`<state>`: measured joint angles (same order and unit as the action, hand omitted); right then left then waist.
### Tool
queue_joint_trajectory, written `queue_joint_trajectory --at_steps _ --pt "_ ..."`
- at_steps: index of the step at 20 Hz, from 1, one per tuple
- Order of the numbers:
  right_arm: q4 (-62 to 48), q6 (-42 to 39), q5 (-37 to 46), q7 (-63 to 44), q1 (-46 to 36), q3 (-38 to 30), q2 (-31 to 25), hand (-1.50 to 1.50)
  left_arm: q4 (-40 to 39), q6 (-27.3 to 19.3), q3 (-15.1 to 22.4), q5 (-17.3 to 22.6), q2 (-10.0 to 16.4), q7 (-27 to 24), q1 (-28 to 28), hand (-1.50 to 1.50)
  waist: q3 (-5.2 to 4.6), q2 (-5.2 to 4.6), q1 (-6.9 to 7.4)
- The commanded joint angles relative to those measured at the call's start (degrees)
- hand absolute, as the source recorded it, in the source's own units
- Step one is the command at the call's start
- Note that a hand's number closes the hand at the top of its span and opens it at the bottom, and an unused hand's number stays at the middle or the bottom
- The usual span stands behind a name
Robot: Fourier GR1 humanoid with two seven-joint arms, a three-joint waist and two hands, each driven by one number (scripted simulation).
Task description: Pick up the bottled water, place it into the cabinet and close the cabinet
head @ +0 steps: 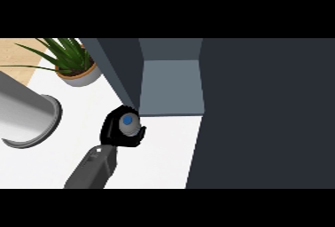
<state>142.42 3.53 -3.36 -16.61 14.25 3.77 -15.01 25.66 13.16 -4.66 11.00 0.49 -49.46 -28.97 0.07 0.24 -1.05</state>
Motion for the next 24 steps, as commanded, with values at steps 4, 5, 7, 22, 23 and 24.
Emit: queue_joint_trajectory --at_steps 4,5,7,22,23,24 --pt "1.47 -4.03 -12.69 1.29 2.06 -7.74 0.7 -1.5 3.29 -2.21 7.33 9.87 -0.43 6.64 -5.58 1.5 0.0 0.08 -1.16" --pt "4.81 -4.13 -11.64 0.18 4.43 -7.54 0.74 -1.5 4.39 -3.93 8.04 10.85 -0.41 7.73 -5.67 1.5 0.0 0.34 -1.6" --pt "0.47 -4.5 -12.86 0.82 0.94 -9.42 0.73 -1.5 5.71 -4.92 9.66 12.95 -0.39 9.3 -6.58 1.5 0.01 0.2 -1.25" --pt "-7.44 -10.64 -17.58 3.94 -1.83 -14.88 0.32 -1.5 11.86 -16.46 18.8 21.12 -0.26 14.26 -10.5 1.5 0.06 0.08 -4.85" --pt "-6.98 -10.05 -18.94 3.25 -2.73 -16.41 -0.05 -1.5 11.88 -18.27 18.74 20.73 -0.24 13.84 -10.63 1.5 0.04 0.09 -4.62" --pt "-7.13 -10.49 -19.02 3.29 -2.31 -15.97 0.05 -1.5 12.28 -19.97 17.79 21.31 -0.24 14.85 -12.24 1.5 0.11 0.17 -5.28"
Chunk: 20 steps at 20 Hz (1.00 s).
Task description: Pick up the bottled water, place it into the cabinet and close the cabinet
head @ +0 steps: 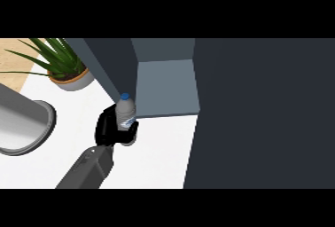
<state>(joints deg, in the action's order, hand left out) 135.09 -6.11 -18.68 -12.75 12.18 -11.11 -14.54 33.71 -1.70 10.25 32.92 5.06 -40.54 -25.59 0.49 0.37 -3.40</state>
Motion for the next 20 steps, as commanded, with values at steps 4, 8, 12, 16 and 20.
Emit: queue_joint_trajectory --at_steps 4,8,12,16,20 --pt "-1.42 -1.88 -5.84 0.24 -0.95 -3.18 -1.01 -1.5 4.54 -10.28 5.29 -1.33 -4.8 6.1 -14.73 1.5 -0.26 -0.16 -3.02" --pt "-2.34 -4.18 -8.41 0.66 -0.3 -5.09 -2.33 -1.5 4.46 -14.34 5.55 -1.96 -4.79 6.07 -14.78 1.5 -0.19 -0.26 -4.21" --pt "-2.26 -4.66 -10.29 0.68 -1.36 -5.64 -2.68 -1.5 4.26 -19.2 6.57 -2.05 -4.79 5.51 -14.15 1.5 -0.31 -0.59 -4.87" --pt "-2.3 -6.34 -13.48 0.01 -0.24 -7.98 -4.24 -1.5 3.64 -22.16 5.2 -1.12 -4.62 6.38 -13.41 1.5 -0.3 -0.68 -5.92" --pt "-4.89 -7.31 -14.26 1.16 -0.63 -9.09 -4.36 -1.5 3.2 -25.85 6.2 -1.89 -4.25 5.41 -13.01 1.5 -0.28 -1.18 -5.98"
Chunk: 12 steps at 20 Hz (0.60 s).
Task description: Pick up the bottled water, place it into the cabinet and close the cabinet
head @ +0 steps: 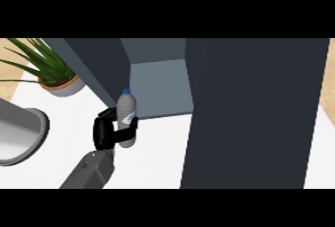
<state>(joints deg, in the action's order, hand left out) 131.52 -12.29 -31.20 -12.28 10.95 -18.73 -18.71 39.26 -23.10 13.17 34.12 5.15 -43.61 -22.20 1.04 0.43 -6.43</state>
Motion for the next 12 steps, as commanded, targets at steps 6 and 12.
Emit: queue_joint_trajectory --at_steps 6,12 --pt "-2.46 -1.9 -4.05 0.64 -1.37 -2.08 -1.15 -1.5 -3.27 -7.22 2.91 -2.34 -2.99 9.44 -16.16 1.5 -0.96 -1.9 -3.2" --pt "-2.85 -2.47 -5.57 -0.04 -1.14 -3.2 -2.06 -1.5 -1.98 -7.47 1.52 0.09 -4.0 6.97 -14.18 1.5 -1.19 -2.16 -4.42"
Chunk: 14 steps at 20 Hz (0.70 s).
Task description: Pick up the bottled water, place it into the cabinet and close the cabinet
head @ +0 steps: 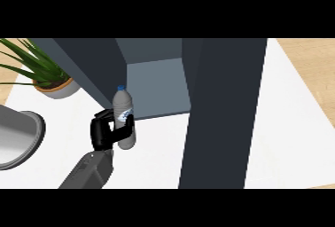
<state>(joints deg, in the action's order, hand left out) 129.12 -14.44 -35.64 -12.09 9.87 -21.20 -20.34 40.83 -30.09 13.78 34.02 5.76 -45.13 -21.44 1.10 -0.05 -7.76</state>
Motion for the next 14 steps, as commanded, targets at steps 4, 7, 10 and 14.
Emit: queue_joint_trajectory --at_steps 4,7,10,14 --pt "-2.25 -0.63 -1.69 0.34 -1.08 -1.17 -0.56 -1.5 -1.65 0.54 0.27 1.87 -4.89 7.72 -14.59 1.5 -1.25 -1.89 -2.9" --pt "-1.65 -0.68 -1.54 0.27 -1.83 -1.18 -1.08 -1.5 -1.74 -0.72 0.21 2.11 -4.98 7.32 -14.36 1.5 -1.31 -2.0 -3.22" --pt "-2.45 -1.73 -1.79 0.22 -1.85 -1.9 -2.18 -1.5 -1.37 -0.72 -0.24 2.57 -2.9 8.27 -14.85 1.5 -1.25 -2.02 -3.54" --pt "-3.05 -2.52 -2.34 0.56 -2.11 -0.95 -1.73 -1.5 -1.36 -1.33 0.46 2.3 -2.38 7.73 -14.11 1.5 -1.26 -2.37 -4.42"
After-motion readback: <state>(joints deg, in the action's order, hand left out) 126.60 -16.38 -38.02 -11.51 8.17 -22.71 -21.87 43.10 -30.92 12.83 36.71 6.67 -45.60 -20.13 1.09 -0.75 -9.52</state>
